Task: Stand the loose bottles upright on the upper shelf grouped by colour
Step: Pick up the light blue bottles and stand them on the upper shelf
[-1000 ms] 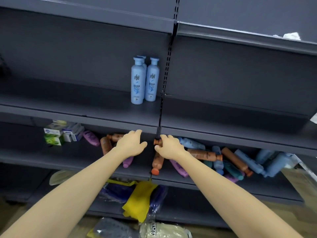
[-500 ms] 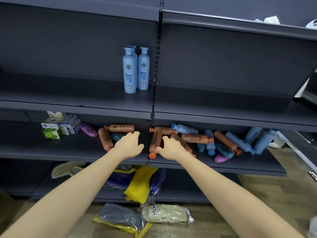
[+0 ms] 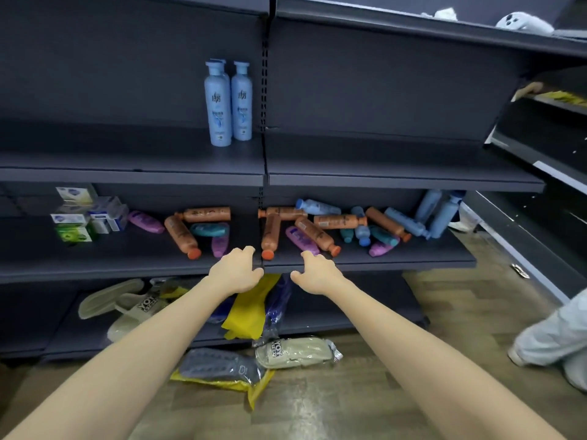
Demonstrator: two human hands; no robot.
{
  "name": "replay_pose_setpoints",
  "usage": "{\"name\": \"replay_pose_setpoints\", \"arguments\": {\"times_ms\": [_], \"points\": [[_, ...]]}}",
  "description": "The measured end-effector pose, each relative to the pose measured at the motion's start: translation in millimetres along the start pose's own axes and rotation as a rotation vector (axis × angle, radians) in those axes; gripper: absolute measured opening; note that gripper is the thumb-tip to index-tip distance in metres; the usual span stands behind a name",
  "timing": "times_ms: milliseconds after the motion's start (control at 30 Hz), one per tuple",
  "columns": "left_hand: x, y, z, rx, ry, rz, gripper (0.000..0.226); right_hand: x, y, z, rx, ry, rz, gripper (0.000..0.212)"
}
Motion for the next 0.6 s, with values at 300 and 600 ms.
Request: {"name": "replay_pose_setpoints", "arguments": {"times_ms": [300, 600], "points": [[39.4, -23.1, -35.8, 0.077, -0.075, 0.032, 0.057, 68.8, -7.3, -41.3, -0.007, -0.106, -0.031, 0.058], [42.2, -26.1, -82.8, 0.029, -0.161, 0.048, 0.056, 96.5, 17.5, -91.6, 0.027, -0.197, -0.13, 0.054]]}}
Point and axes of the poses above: each hand's wrist, its own x-axis away from the middle knuckle, its own y-axis out of the back of the hand, z = x × y, the point moved 3 cm from there along -x, towards the middle knuckle, and after that the axes turned 10 degrees about -x, right-handed, at the moved point
